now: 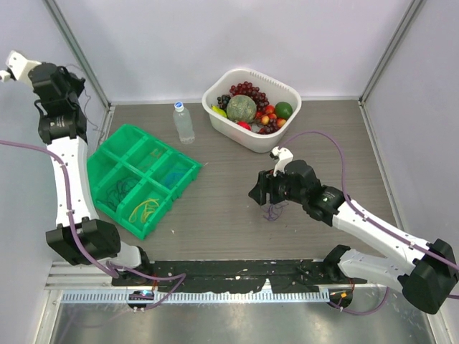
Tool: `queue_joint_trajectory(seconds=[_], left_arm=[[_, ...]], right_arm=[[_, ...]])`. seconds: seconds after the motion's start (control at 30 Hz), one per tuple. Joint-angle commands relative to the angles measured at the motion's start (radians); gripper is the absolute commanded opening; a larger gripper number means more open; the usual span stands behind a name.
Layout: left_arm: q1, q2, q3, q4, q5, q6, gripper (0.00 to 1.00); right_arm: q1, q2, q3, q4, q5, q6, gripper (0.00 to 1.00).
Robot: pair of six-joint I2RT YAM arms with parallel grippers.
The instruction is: Untangle the cables
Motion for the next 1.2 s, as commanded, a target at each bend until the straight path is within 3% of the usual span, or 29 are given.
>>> queue_joint_trajectory(seconds=[0.0, 0.27, 0.63, 0.93, 1.17], left_arm=[[0.002, 0.018, 0.162, 0.055, 0.063, -0.012, 0.00], [0.001, 0.035, 0.186, 0.050, 0.097, -0.058, 0.00], [0.001, -0.012, -0.064, 0.081, 0.040, -0.037, 0.00], [0.001, -0.019, -0.124, 0.066, 0.046, -0.037, 0.00], [0.001, -0.040, -0.272, 0.059, 0.005, -0.057, 0.00]], right_arm=[[-0.012, -0.004, 0.006, 0.049, -0.033, 0.002, 0.66], [-0.023, -0.014, -0.007, 0.056, -0.045, 0.016, 0.66], [-0.047, -0.033, -0.021, 0.055, -0.056, 0.019, 0.66], [-0.067, -0.027, -0.026, 0.050, -0.067, 0.017, 0.66], [-0.078, -0.020, -0.012, 0.043, -0.070, 0.020, 0.66]])
